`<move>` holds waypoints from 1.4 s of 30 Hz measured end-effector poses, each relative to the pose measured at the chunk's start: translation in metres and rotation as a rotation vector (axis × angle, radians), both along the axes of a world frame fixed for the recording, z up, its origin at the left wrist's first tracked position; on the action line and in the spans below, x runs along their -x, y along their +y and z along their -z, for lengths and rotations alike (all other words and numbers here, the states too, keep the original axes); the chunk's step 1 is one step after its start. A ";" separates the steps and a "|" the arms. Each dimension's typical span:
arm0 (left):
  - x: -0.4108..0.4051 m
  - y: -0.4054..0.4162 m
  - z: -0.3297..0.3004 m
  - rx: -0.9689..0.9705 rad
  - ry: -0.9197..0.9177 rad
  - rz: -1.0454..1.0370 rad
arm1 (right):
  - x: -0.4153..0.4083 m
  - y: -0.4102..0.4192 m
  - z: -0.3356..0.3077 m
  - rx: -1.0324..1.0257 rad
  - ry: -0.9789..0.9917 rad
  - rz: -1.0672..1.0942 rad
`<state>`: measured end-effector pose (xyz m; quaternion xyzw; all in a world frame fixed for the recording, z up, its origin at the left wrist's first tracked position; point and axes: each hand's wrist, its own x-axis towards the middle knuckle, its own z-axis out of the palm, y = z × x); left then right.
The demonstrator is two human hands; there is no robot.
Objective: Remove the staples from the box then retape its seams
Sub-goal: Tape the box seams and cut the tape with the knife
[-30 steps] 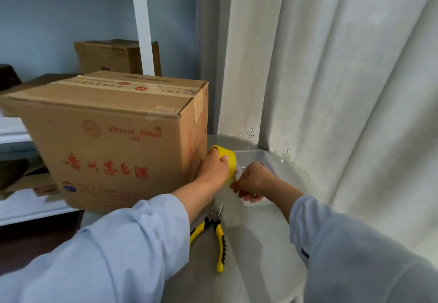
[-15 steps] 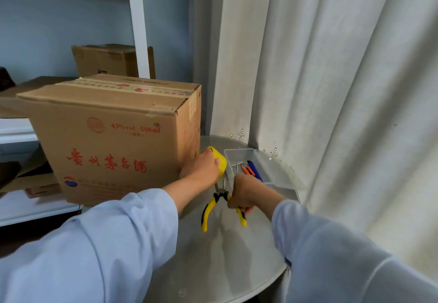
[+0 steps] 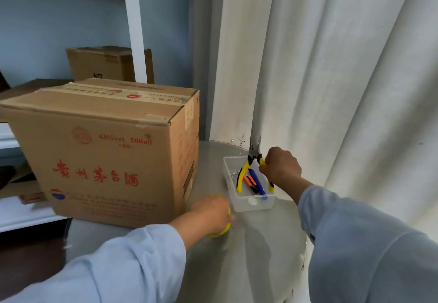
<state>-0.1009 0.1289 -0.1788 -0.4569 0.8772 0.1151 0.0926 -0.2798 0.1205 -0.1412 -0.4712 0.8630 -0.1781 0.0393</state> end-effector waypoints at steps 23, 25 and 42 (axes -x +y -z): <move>0.052 -0.122 0.013 0.126 0.271 -0.226 | 0.021 -0.061 0.050 -0.098 -0.165 -0.118; 0.052 -0.123 0.011 0.127 0.251 -0.216 | 0.011 -0.060 0.050 -0.237 0.082 -0.196; 0.062 -0.104 0.003 -0.003 0.269 -0.208 | 0.027 -0.054 0.034 -0.117 -0.157 -0.066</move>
